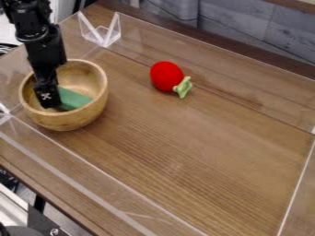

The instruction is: Remove the green stick from the brown bowl and put it on the table

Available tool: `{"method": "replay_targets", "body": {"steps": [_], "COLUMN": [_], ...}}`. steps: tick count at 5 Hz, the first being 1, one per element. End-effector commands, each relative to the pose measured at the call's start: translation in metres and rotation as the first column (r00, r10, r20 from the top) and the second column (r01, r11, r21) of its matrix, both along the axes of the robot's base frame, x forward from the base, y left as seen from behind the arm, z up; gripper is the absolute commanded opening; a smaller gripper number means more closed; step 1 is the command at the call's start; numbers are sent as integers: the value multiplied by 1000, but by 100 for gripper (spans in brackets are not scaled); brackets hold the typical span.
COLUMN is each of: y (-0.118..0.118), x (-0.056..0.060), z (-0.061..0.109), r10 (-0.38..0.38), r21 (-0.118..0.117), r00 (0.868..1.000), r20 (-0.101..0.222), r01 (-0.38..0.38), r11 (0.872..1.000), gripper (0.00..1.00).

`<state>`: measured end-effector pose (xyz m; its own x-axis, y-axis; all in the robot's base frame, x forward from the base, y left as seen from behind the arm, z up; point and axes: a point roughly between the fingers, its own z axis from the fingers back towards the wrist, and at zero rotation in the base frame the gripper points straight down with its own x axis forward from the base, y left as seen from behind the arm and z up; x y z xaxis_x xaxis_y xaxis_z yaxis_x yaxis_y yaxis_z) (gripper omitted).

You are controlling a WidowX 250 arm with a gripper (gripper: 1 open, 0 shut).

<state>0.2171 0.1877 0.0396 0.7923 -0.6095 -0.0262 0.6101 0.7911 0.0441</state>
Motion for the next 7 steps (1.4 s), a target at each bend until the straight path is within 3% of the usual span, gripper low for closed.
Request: {"method": "replay_targets", "body": {"steps": [1, 3, 5, 6, 7], "y": [18, 35, 24, 27, 29], "x": [4, 12, 14, 8, 8], "z": [12, 17, -16, -14, -14], "r10": [32, 49, 68, 83, 87], "r21": [5, -6, -19, -20, -21], "r00": [999, 998, 998, 996, 996], "r20": [24, 33, 20, 18, 16], "r01": [-32, -49, -67, -83, -87], "r11": [999, 999, 998, 996, 996], "gripper": [100, 100, 100, 0, 0]}}
